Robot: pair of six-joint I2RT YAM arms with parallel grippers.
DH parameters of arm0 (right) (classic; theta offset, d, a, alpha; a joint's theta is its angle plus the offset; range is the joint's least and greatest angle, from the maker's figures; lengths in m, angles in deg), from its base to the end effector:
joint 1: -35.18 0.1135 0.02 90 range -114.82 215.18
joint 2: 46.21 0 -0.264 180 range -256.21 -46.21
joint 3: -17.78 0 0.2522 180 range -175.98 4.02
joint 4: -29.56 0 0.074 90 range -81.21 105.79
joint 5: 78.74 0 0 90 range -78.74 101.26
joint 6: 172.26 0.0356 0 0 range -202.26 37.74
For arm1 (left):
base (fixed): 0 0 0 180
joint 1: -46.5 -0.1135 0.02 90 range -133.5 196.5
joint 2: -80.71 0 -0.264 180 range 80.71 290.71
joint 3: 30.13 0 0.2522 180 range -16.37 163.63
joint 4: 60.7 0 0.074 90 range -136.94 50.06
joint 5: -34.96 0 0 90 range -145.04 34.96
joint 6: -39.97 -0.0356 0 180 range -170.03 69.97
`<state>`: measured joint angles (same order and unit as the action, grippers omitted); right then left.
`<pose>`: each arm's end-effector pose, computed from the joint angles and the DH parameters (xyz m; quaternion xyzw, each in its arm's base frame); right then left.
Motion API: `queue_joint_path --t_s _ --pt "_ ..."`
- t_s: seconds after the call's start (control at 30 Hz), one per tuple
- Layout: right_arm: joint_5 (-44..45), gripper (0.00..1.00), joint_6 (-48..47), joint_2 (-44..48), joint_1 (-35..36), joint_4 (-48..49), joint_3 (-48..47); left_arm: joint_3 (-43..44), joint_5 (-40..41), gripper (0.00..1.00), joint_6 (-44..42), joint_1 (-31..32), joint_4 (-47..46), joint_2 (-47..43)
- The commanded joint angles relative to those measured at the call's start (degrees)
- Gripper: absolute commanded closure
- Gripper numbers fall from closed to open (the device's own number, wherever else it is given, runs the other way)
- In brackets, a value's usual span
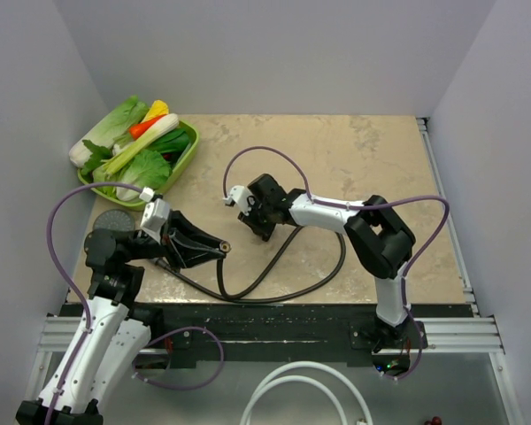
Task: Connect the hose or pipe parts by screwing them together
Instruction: Place the adaptor at the center of the board.
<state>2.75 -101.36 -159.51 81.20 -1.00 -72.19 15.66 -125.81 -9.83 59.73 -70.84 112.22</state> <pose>0.2881 0.3061 0.1679 -0.5297 0.7867 0.1405 0.2842 0.1066 -0.0596 0.3491 0.3704 0.5429 -0.5882 0.4712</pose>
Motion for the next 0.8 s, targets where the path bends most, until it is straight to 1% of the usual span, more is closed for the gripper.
queue_joint_path --t_s 0.0,0.03,0.1,0.13,0.2,0.27,0.3,0.33,0.37,0.4,0.43,0.47,0.5,0.53,0.57,0.63,0.67,0.7,0.73,0.77 --pt "-0.45 0.62 2.48 1.41 -0.32 1.68 -2.28 2.68 0.19 1.00 -0.74 -0.31 0.34 0.22" --pt "-0.19 0.43 3.18 1.85 -0.32 2.29 -2.28 2.77 0.27 1.00 -0.74 -0.31 0.35 0.31" --pt "0.95 0.29 5.90 3.08 -0.23 2.73 -2.54 2.95 0.10 1.00 -1.18 -0.31 0.61 0.48" --pt "1.56 0.02 6.78 3.43 -0.40 2.39 -3.42 3.12 0.10 1.00 -1.36 -0.40 0.78 0.49" --pt "3.23 0.01 10.20 4.31 -0.49 1.77 -4.74 3.30 0.18 1.00 -1.88 -0.31 1.14 0.49" --pt "4.99 0.01 13.79 4.40 -0.76 -1.47 -8.33 3.21 -0.08 1.00 -2.06 -0.31 1.22 0.57" --pt "4.48 0.01 15.91 4.49 -1.19 -2.96 -11.22 3.21 -0.08 1.00 -2.15 -0.31 1.31 0.57" --pt "4.04 0.01 18.63 4.83 -2.94 -3.59 -12.12 3.30 -0.08 1.00 -2.24 -0.31 1.40 0.57" --pt "4.38 0.01 30.14 5.27 -4.17 -3.42 -12.82 3.47 -0.34 1.00 -2.76 -0.31 1.66 0.49" --pt "3.25 0.01 34.69 5.19 -5.58 -4.98 -15.35 3.56 -0.25 1.00 -2.94 -0.31 2.10 0.49" --pt "-3.29 0.01 39.78 4.93 -9.33 -5.61 -15.55 3.65 -0.34 1.00 -3.20 -0.31 2.28 0.40" --pt "-10.49 0.01 46.27 4.06 -11.63 -4.66 -15.29 3.74 -0.34 1.00 -3.38 -0.31 2.19 0.31" --pt "-17.87 0.01 48.60 1.87 -13.66 -1.69 -13.29 3.83 -0.25 1.00 -3.47 -0.31 2.28 0.31" --pt "-23.07 0.01 49.93 1.07 -16.20 0.34 -12.83 4.00 -0.25 1.00 -3.64 -0.31 2.19 0.31" --pt "-19.99 0.01 50.90 1.32 -16.40 -0.16 -12.39 4.09 -0.25 1.00 -3.73 -0.31 2.10 0.31" --pt "-9.29 0.01 51.43 5.27 -15.61 0.19 -9.06 4.35 -0.17 1.00 -3.91 -0.31 2.37 0.31" --pt "-0.63 0.01 53.70 6.06 -15.52 -1.73 -8.79 4.44 -0.08 1.00 -4.43 -0.31 2.45 0.31" --pt "3.64 0.01 55.55 6.94 -15.61 -3.49 -8.61 4.44 0.10 1.00 -4.61 -0.31 3.06 0.05" --pt "7.42 0.01 57.57 7.21 -15.26 -9.94 -9.48 4.27 0.27 1.00 -4.96 -0.31 3.07 -0.04" --pt "12.94 0.01 61.33 7.04 -15.00 -13.14 -10.27 4.01 0.62 1.00 -4.96 -0.31 2.98 -0.13"
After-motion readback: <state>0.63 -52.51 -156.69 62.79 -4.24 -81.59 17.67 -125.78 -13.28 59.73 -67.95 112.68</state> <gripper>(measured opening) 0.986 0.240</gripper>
